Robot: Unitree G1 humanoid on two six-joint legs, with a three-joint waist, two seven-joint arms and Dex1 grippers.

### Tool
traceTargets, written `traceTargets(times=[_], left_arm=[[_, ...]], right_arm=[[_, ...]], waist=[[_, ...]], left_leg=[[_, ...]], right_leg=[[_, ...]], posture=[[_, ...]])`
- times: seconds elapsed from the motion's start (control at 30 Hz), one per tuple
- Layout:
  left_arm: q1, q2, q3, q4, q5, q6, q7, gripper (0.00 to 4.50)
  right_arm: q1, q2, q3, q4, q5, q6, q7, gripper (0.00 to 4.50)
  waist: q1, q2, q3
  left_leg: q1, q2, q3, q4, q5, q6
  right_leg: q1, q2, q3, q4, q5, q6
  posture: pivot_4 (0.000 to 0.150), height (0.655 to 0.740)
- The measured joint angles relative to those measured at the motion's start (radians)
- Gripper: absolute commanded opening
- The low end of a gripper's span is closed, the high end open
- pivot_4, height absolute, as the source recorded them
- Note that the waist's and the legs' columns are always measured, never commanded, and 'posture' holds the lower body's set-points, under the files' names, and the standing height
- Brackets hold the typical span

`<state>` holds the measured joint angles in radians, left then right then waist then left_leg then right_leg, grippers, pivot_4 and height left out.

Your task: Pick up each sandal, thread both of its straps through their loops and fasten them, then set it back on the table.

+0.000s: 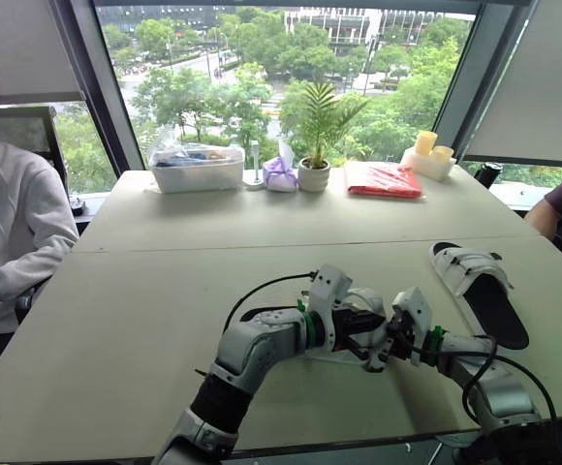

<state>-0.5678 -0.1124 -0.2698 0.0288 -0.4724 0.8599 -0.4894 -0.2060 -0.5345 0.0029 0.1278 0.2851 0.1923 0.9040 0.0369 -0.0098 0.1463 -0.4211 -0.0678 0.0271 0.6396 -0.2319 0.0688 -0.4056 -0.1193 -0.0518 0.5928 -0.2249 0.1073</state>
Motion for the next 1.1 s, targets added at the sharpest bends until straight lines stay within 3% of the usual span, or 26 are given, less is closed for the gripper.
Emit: traceTargets(times=[0.3,0.5,0.63,0.77,0.87,1.0,1.1], left_arm=[[-0.113,-0.042,0.316,-0.068,-0.25,0.288,0.113,0.03],[-0.194,-0.013,0.47,0.062,-0.361,0.46,0.149,0.03],[-0.219,-0.006,0.501,0.127,-0.369,0.464,0.164,0.03],[-0.184,0.036,0.395,0.104,-0.315,0.379,0.111,0.03],[-0.12,0.076,0.272,0.068,-0.244,0.276,0.049,0.83],[-0.08,0.097,0.187,0.021,-0.196,0.199,0.004,2.66],[-0.051,0.104,0.161,-0.043,-0.193,0.186,-0.02,2.66]], right_arm=[[0.005,0.006,0.002,-0.008,0.0,-0.003,0.002,0.0],[0.0,0.006,0.002,-0.004,-0.001,-0.003,-0.003,0.0],[0.0,0.006,0.002,-0.005,-0.001,-0.003,-0.003,0.0],[0.003,0.006,0.003,-0.005,-0.001,-0.003,-0.003,0.0],[0.002,0.006,0.004,-0.005,-0.001,-0.003,-0.003,0.0],[-0.002,0.007,0.007,-0.005,-0.001,-0.003,-0.003,0.0],[-0.006,0.01,0.015,-0.005,-0.001,-0.003,-0.003,0.0]], waist=[[-0.005,-0.001,0.001],[-0.003,-0.001,0.001],[-0.004,-0.001,0.001],[-0.005,-0.001,0.001],[-0.006,-0.001,0.001],[-0.01,-0.001,0.001],[-0.022,0.0,0.001]], left_leg=[[-0.003,0.001,0.0,0.0,0.0,0.0],[-0.003,0.001,-0.001,0.003,0.0,0.0],[-0.003,0.001,-0.001,0.003,0.0,0.0],[-0.003,0.001,-0.001,0.002,0.0,-0.001],[-0.003,0.001,-0.001,0.002,0.0,-0.001],[-0.004,0.001,-0.001,0.001,0.0,-0.001],[-0.004,0.001,-0.001,-0.001,0.0,0.0]], right_leg=[[-0.001,0.001,-0.001,0.001,0.0,0.001],[-0.002,0.002,-0.002,0.001,0.0,0.001],[-0.002,0.002,-0.002,0.001,0.001,0.001],[-0.001,0.002,-0.002,0.001,0.001,0.001],[-0.002,0.001,-0.002,0.001,0.0,0.0],[-0.001,0.001,-0.001,0.001,0.0,-0.001],[-0.001,0.001,-0.001,0.0,0.0,-0.001]], posture=[[0.15,0.7388],[0.15,0.7388],[0.15,0.7388],[0.15,0.7388],[0.15,0.7388],[0.15,0.7388],[0.15,0.7388]])
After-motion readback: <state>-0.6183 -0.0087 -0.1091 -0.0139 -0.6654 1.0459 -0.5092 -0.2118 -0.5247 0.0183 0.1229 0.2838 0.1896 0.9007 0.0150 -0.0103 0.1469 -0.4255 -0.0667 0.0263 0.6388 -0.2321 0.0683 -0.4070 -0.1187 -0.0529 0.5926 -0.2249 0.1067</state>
